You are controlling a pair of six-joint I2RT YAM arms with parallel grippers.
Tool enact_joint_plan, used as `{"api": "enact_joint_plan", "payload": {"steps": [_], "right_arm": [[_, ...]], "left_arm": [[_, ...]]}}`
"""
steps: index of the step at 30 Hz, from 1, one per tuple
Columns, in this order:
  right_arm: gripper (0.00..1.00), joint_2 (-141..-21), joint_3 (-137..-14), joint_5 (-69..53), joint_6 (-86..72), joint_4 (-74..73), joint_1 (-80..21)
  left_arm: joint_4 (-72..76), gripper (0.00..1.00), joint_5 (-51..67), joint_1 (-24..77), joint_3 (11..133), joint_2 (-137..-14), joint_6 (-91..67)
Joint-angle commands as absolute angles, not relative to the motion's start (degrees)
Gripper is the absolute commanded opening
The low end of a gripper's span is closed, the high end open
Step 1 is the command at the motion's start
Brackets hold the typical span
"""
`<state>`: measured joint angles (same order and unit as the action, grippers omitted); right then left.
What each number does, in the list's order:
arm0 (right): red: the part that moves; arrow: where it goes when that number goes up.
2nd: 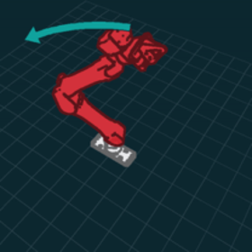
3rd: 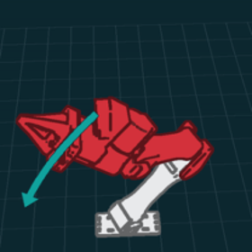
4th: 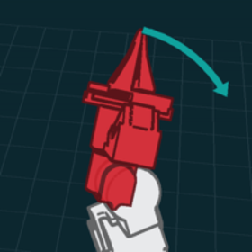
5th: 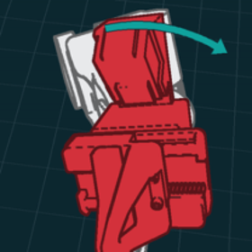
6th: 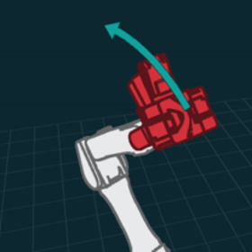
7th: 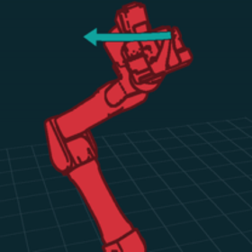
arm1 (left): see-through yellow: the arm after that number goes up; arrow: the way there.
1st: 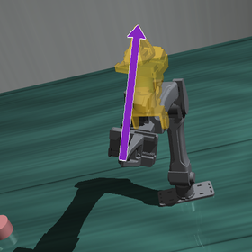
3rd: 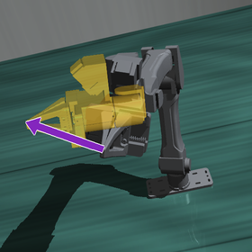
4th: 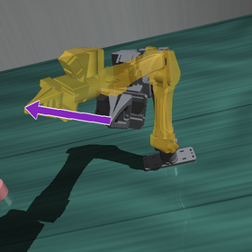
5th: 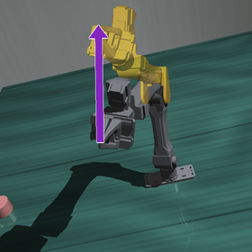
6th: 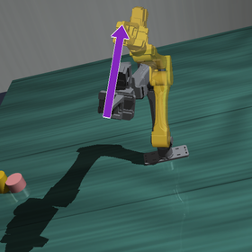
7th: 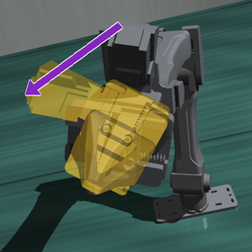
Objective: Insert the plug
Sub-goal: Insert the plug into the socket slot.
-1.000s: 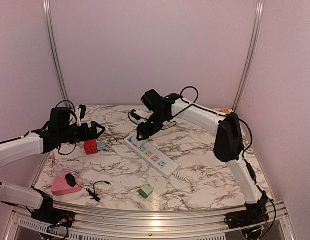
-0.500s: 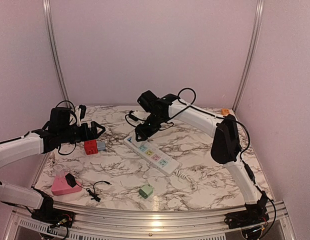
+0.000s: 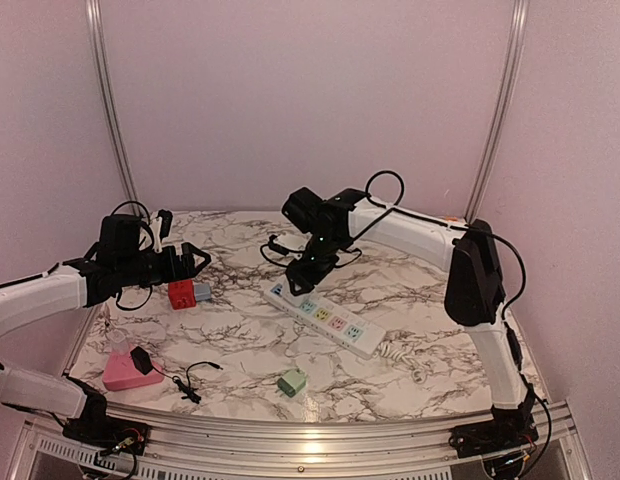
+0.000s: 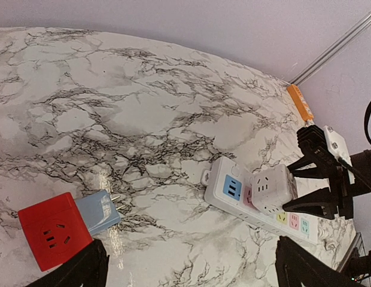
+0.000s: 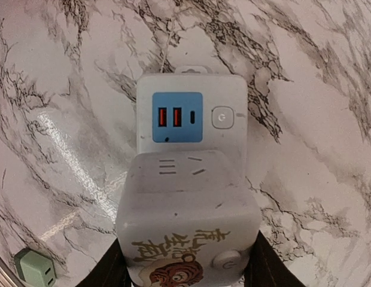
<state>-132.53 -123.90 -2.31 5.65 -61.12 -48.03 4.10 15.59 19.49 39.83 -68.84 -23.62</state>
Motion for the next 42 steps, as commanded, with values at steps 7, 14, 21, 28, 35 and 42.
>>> {"api": "enact_joint_plan", "payload": {"steps": [7,14,21,28,35,42], "right_arm": [[0.00,-138.6,-125.7,-0.5,7.9,-69.7,-49.1],[0.02,-145.0,-130.5,-0.3,7.7,-69.6,-49.4],[0.02,-150.0,-132.0,1.9,8.0,-68.7,-51.1],[0.05,-152.5,-133.0,4.5,9.2,-68.6,-51.1],[0.07,-153.6,-132.0,0.7,11.2,-69.3,-51.1],[0.07,-145.3,-123.5,-2.5,13.6,-69.6,-51.1]], "left_arm": [[5.2,0.99,16.5,19.2,39.1,-67.8,-23.7],[5.3,0.99,16.8,19.2,39.1,-68.2,-23.9],[5.3,0.99,16.9,19.2,39.0,-68.1,-23.9],[5.4,0.99,17.1,19.2,39.1,-68.4,-24.1],[5.4,0.99,17.4,19.2,39.0,-68.5,-24.0],[5.4,0.99,17.5,19.2,39.0,-68.3,-24.1]]}}
